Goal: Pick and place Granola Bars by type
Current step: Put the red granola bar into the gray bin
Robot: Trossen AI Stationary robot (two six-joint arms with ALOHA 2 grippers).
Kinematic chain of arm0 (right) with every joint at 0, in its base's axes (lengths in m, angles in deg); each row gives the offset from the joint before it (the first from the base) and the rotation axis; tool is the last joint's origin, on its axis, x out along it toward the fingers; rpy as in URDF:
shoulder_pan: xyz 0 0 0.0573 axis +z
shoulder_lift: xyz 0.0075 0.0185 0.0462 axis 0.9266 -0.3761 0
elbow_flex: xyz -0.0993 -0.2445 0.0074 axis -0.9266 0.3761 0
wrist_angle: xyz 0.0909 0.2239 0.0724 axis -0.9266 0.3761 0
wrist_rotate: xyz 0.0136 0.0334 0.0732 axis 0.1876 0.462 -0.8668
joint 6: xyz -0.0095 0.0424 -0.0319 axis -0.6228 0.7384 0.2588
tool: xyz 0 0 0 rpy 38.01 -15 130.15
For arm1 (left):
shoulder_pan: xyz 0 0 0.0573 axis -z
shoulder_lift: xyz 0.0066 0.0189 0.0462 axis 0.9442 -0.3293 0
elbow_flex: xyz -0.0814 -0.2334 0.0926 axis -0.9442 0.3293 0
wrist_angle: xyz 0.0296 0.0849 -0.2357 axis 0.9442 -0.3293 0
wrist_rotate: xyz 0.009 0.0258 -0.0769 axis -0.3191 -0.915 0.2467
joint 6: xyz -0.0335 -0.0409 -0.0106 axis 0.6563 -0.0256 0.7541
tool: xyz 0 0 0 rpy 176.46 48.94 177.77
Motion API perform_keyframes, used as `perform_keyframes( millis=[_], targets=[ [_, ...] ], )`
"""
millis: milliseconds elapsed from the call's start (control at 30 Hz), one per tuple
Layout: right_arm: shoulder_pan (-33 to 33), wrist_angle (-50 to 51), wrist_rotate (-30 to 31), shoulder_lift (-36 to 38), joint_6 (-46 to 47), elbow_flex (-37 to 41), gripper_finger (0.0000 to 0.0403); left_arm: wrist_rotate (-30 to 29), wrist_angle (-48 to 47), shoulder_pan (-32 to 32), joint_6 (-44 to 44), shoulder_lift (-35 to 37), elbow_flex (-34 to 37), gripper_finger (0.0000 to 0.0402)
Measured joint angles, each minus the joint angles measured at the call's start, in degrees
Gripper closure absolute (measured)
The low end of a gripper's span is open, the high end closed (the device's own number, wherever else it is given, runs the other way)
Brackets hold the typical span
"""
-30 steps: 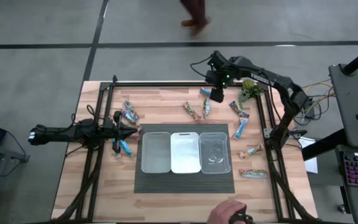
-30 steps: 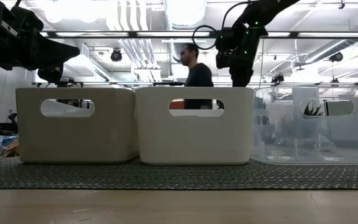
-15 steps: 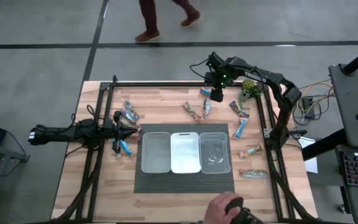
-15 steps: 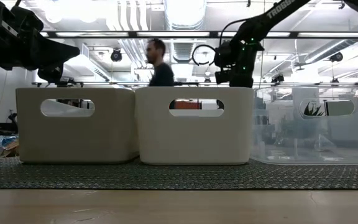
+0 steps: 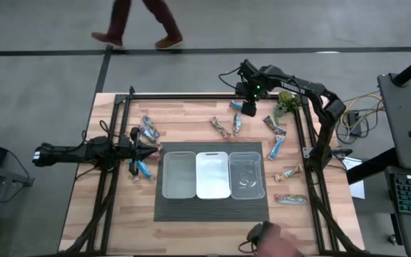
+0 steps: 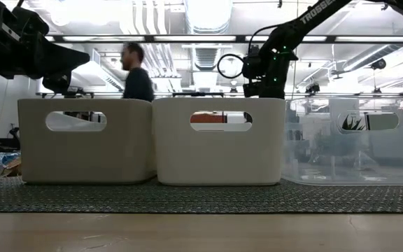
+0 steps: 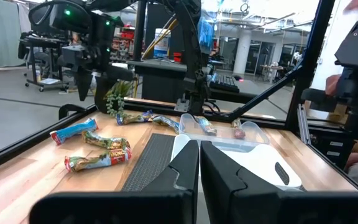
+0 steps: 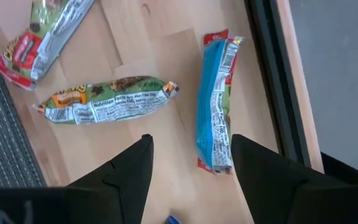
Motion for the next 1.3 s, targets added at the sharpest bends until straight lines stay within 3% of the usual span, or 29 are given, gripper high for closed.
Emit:
perform_keyframes(
  millis=[433,1000,1300],
  targets=[
    [0.63,0.32,0.05,1.36,0.83,-0.41,0.0197,0.02,0.0,0.0,0.0,-0.02,0.0,0.0402],
    [1.31,-0.5,0.61,-9.75,1.8,-7.08,0.0197,0.02,0.0,0.0,0.0,0.0,0.0,0.0402],
    [-0.37,-0.52,0.65,-11.32,1.52,-7.53,0.0197,0.0,0.0,0.0,-0.02,0.0,-0.02,0.0402]
  ],
)
